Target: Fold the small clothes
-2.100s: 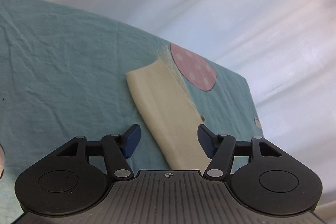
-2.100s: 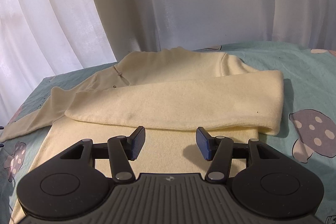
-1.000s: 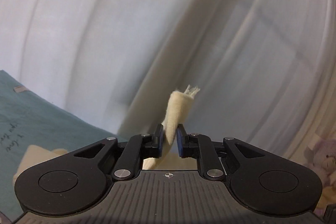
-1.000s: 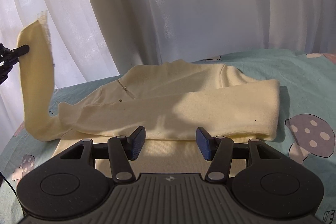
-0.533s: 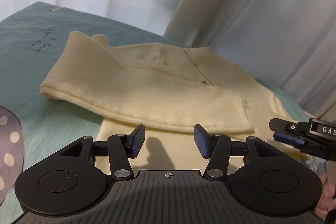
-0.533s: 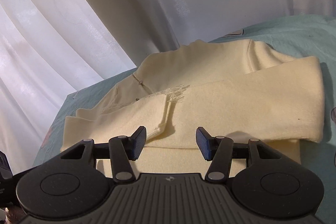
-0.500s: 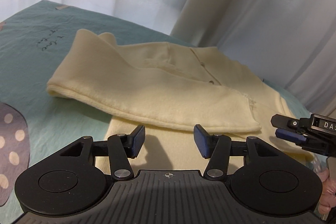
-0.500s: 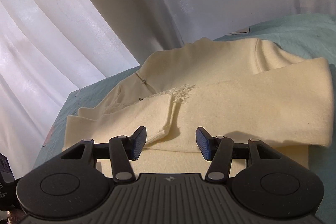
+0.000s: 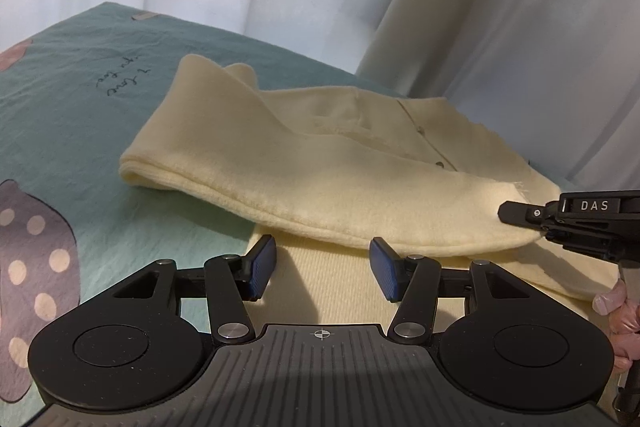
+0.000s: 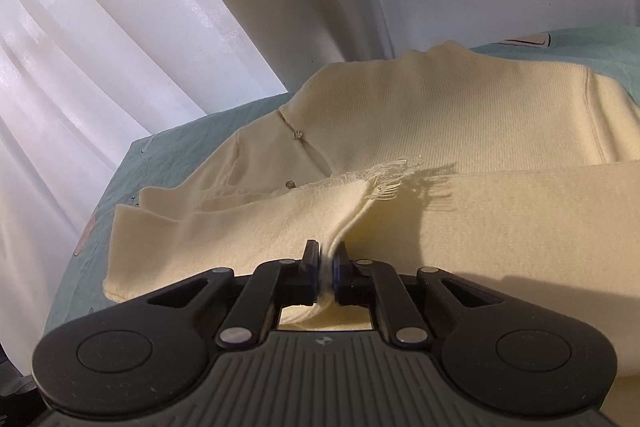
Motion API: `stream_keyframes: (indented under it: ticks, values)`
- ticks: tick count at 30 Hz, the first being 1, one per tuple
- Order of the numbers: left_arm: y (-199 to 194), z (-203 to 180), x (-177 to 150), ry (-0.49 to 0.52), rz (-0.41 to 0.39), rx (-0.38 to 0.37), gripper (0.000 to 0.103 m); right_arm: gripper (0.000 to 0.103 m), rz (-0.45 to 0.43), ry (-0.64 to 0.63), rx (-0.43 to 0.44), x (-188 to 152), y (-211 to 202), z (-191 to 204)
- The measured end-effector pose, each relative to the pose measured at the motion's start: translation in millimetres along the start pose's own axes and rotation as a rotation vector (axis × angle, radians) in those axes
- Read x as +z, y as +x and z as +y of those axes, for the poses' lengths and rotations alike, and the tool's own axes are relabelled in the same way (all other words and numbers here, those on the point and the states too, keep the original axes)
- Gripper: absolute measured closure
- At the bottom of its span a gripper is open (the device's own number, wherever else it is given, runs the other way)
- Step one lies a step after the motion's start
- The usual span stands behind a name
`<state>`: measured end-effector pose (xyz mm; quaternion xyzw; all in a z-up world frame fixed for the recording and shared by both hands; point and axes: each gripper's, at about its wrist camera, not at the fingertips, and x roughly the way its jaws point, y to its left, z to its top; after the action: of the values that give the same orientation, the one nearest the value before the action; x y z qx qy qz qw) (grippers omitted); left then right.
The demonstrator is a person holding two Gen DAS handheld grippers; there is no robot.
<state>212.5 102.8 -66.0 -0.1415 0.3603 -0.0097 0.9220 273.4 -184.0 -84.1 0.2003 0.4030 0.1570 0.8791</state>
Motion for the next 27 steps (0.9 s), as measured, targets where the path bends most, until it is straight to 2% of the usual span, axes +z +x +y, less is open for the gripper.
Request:
stream_keyframes:
  ticks: [2,5,8,11,13,16,19,20,22,27]
  values:
    - [0.1,0.8,0.8,-0.001,0.001,0.000,0.046,0.097,-0.099,-0.070,-0.043,-0.1,-19.6,6.4]
    - [1.3,1.9,3.7,-0.003,-0.001,-0.003,0.046,0.097,-0.236,-0.067,-0.103,1.7,-57.4,-3.4]
    - [5.9,2.4,7.5,-0.005,-0.003,-0.005,0.046,0.097,-0.300,-0.052,-0.234,-5.3,-86.0,-26.1]
    - [10.4,-0.1,11.2,-0.002,-0.003,-0.007,0.046,0.096,-0.253,0.017,-0.309,-11.5,-92.2,-59.8]
    - [12.3,-1.2,12.6,-0.001,-0.001,-0.009,0.046,0.092,-0.188,0.066,-0.290,-14.4,-87.3,-79.4]
    - [14.5,-1.0,14.6,-0.005,0.009,-0.014,0.046,0.087,-0.169,0.127,-0.270,-23.0,-83.5,-94.4]
    - [15.0,-1.7,17.1,0.001,0.012,-0.011,0.046,0.087,-0.178,0.139,-0.230,-23.8,-78.2,-96.5]
    - [14.7,-2.1,18.2,0.001,0.012,-0.010,0.045,0.088,-0.178,0.135,-0.230,-22.7,-76.1,-95.9]
    - [13.9,-3.3,19.8,0.004,0.012,-0.010,0.045,0.099,-0.181,0.094,-0.245,-23.1,-77.2,-87.5]
    - [10.2,-6.3,25.3,0.021,0.001,-0.002,0.042,0.100,-0.303,-0.087,-0.375,-22.5,-96.2,-61.7]
